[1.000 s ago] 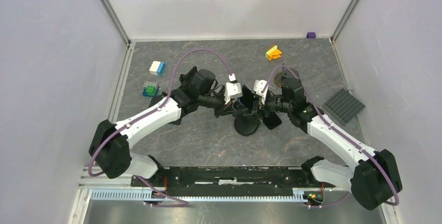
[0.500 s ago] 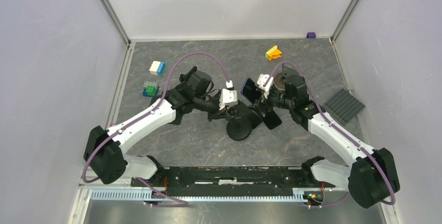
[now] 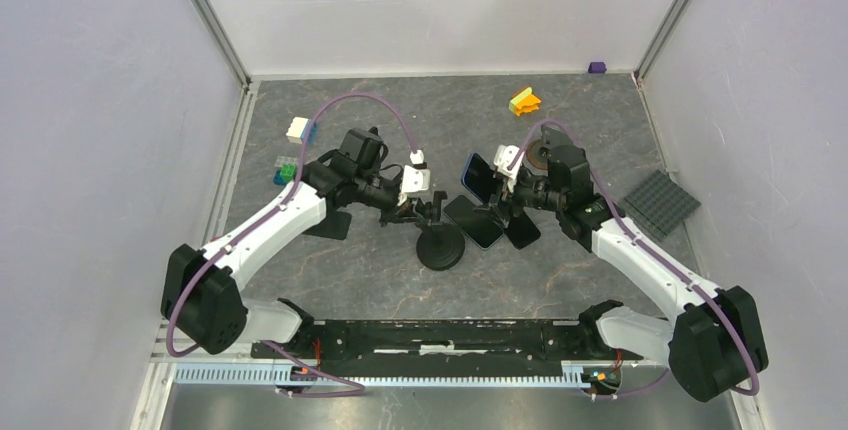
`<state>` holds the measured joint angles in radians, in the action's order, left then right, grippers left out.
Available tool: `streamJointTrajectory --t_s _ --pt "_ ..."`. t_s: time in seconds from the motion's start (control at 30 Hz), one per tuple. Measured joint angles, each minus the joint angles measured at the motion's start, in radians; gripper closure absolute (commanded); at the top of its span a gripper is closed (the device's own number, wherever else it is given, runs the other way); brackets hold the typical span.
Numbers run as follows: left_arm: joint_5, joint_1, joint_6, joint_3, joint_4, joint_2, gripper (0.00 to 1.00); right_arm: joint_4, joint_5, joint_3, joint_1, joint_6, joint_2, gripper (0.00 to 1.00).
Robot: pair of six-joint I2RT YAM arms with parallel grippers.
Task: Place the phone on the phone stand
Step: Install the phone on the phone stand.
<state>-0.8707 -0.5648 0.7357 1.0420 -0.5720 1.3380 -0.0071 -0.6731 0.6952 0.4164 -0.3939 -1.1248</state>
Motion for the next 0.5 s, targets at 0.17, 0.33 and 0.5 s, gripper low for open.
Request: streamJointTrajectory --t_s 0.17,0.33,0.5 --pt "-0.066 0.0 0.09 -0.016 -0.025 0.0 0.98 0.039 -0.004 -0.018 0.008 0.031 0.007 1.0" --pt "-0.134 0.002 0.072 -0.053 0.04 0.0 0.98 0.117 0.004 -0.054 0.041 0.084 0.025 1.0" --pt "-0.201 0.005 -0.021 -0.13 0.23 0.0 0.98 0.151 0.031 -0.064 0.096 0.113 0.034 1.0"
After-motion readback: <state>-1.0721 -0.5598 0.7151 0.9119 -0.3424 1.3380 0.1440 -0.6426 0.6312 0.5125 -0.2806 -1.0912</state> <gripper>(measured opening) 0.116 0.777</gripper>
